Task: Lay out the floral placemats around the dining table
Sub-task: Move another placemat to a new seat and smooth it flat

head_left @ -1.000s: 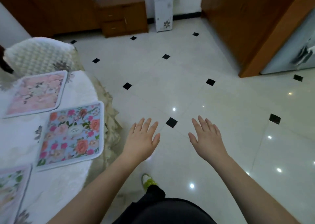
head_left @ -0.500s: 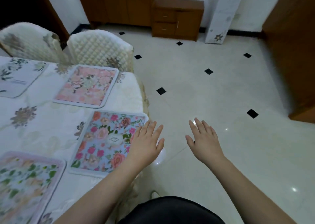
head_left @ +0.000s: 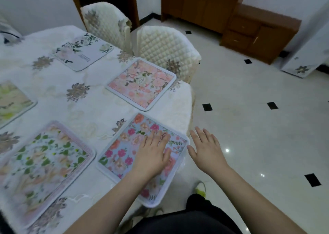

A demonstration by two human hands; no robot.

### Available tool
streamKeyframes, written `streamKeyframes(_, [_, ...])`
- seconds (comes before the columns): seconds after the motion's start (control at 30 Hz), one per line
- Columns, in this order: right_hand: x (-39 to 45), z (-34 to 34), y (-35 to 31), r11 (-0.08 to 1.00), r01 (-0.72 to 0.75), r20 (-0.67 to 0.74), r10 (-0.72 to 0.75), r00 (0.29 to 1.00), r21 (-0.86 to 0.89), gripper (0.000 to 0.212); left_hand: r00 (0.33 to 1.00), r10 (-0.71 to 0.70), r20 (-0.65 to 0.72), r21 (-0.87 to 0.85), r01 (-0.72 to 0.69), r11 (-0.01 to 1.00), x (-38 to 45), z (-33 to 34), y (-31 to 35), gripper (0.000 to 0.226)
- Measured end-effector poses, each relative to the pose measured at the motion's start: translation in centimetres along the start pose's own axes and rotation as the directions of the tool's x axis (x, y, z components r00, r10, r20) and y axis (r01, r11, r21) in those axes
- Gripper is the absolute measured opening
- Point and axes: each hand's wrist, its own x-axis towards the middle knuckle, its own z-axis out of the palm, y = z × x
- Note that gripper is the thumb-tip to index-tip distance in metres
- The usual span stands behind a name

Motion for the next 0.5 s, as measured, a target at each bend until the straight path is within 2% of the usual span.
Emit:
streamKeyframes(0.2, [6.8, -1.5, -0.1, 0.969, 0.245, 0.062, -0.245, 0.968, -0.007, 0.062, 0.975, -0.221, 0.038, 0.029, 0.220, 0.975, 1.3, 1.1, -1.4, 0.062])
streamKeyframes(0.5, [13.8, -0.7, -0.3, 0.830, 0.558, 0.181, -0.549, 0.816, 0.002, 0.063, 0.840, -0.542, 0.028, 0.028, 0.542, 0.840, 1.9, 3.0, -0.2, 0.064])
